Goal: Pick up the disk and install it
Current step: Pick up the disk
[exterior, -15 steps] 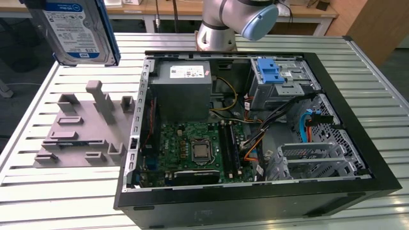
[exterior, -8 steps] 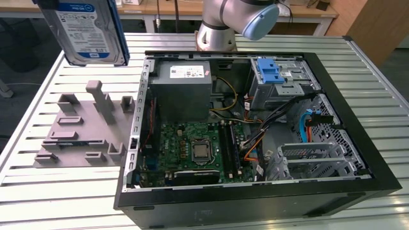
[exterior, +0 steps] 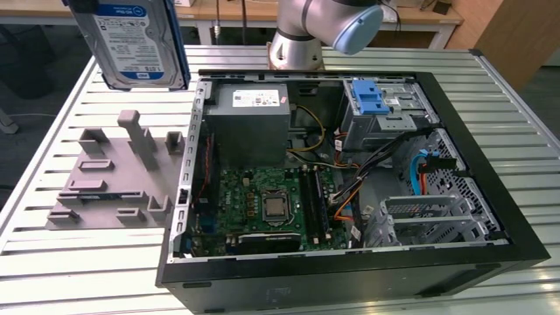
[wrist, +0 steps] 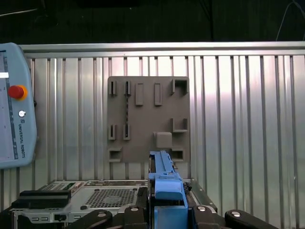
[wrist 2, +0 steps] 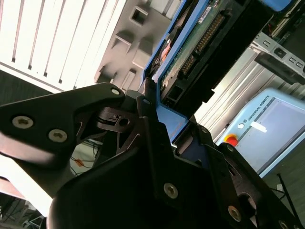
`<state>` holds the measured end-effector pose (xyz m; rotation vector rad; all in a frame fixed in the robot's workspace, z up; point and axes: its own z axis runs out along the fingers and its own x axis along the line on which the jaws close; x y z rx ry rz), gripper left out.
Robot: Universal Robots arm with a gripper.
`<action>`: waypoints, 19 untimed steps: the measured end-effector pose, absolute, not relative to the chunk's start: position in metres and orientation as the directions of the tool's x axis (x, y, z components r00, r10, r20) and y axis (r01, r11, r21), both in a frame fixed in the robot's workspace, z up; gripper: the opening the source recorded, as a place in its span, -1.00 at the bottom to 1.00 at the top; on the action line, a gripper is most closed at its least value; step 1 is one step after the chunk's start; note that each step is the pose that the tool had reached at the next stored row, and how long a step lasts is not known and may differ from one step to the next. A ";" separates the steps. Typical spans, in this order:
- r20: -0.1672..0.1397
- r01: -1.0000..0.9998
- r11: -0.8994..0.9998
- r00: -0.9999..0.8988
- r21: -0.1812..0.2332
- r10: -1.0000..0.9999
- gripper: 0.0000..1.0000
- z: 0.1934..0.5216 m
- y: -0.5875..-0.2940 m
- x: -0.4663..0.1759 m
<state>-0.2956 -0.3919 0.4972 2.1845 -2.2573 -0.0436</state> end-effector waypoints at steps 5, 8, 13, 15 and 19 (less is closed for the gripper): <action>-0.019 -0.999 0.033 -0.033 0.020 -0.999 -0.27 0.497 -0.392 -0.283; -0.019 -0.999 0.033 -0.033 0.020 -0.999 -0.27 0.497 -0.392 -0.276; -0.019 -0.999 0.033 -0.033 0.020 -0.999 -0.27 0.497 -0.398 -0.269; -0.019 -0.999 0.033 -0.033 0.020 -0.999 -0.27 0.496 -0.402 -0.268; -0.019 -0.999 0.033 -0.033 0.020 -0.999 -0.27 0.496 -0.412 -0.266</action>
